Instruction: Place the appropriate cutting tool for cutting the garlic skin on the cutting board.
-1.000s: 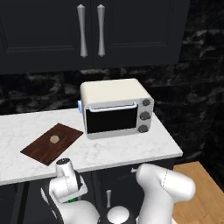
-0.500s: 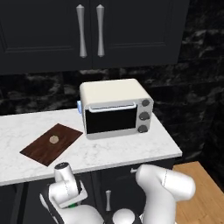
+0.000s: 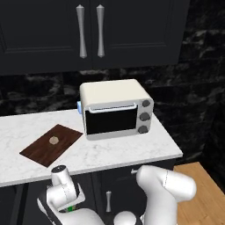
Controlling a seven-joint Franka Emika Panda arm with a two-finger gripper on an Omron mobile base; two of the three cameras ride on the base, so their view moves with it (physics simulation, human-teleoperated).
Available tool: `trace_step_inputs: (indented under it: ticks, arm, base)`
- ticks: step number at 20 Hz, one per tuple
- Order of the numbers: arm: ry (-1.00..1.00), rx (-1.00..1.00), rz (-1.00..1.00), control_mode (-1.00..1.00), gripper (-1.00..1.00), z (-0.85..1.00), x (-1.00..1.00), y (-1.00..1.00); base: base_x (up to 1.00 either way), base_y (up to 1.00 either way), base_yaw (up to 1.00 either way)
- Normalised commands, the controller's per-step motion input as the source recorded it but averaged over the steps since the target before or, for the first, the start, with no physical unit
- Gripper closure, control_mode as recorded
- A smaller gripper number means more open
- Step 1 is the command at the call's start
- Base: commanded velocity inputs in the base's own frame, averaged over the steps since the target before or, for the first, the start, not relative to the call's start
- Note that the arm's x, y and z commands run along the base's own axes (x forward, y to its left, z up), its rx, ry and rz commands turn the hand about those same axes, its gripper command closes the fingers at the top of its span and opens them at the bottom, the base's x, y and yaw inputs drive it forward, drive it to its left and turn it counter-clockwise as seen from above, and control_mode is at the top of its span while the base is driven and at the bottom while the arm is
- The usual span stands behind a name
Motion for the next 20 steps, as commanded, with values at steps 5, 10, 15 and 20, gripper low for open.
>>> trace_step_inputs:
  ticks: [5, 10, 15, 20]
  arm:
    - [0.0, 0.02, -0.05, -1.0, 1.0, -0.18, -0.49, 0.29]
    - [0.0, 0.02, -0.04, -1.0, 1.0, -0.15, -0.82, 0.32]
    - [0.0, 0.02, -0.04, -1.0, 1.0, 0.22, -0.41, 0.08]
    - [0.0, 0.0, -0.06, -1.0, 1.0, 0.66, -0.22, 0.01]
  base:
    - [0.0, 0.0, 0.0]
    - [0.0, 0.0, 0.0]
    - [0.0, 0.0, 0.0]
    - [0.0, 0.0, 0.0]
